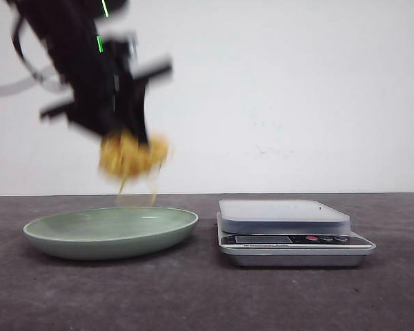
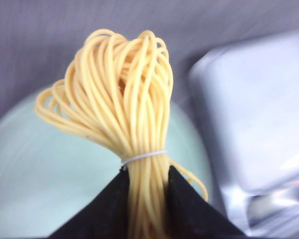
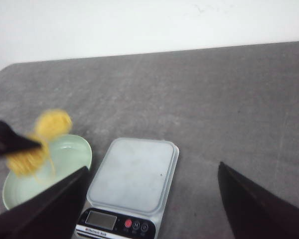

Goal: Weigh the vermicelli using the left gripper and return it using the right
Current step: 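Lift the vermicelli with the left gripper and carry it onto the scale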

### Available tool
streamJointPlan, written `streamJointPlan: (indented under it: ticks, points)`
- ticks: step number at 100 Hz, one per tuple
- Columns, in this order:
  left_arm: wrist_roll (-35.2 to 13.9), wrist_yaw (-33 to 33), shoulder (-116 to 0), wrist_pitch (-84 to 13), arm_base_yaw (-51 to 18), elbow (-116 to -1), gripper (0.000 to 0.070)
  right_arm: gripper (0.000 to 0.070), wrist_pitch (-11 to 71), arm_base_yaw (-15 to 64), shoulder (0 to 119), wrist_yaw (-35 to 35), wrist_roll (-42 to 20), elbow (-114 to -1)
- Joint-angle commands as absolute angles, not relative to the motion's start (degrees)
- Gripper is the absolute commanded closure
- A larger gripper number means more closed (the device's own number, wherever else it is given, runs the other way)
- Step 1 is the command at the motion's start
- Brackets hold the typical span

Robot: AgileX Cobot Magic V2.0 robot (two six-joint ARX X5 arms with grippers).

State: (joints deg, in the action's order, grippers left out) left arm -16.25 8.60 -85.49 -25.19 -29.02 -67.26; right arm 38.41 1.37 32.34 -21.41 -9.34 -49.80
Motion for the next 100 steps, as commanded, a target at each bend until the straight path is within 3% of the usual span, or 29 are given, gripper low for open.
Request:
streamJointPlan:
  ticks: [1,16,36,53,76,100]
  points:
    - [-19.5,13.3,-83.4,-22.7,-29.7,-69.1,0.0696,0.0177,37.9,1.5,32.5,-22.3,-8.6,-50.6]
    - [-27.5,20.7,-80.4,-13.3,-32.6,-69.1,0.0696,0.0177,37.7,1.4,32.4,-25.9,-9.9,-50.6]
    - [-36.2,19.3,-85.2,-0.2,-38.2,-69.1,0.0696,0.0177,37.5,1.4,32.4,-25.7,-9.9,-50.6]
    - [-41.3,18.9,-94.2,5.1,-40.1,-69.5,0.0696,0.0177,37.3,1.4,32.4,-25.8,-10.0,-50.7]
    - [-41.5,19.6,-107.8,0.9,-40.5,-74.9,0.0696,0.0177,37.3,1.4,32.4,-25.8,-10.1,-50.7]
    - [-41.1,20.6,-111.4,1.1,-40.5,-76.4,0.0696,0.0177,37.5,1.4,32.4,-25.9,-10.1,-50.7]
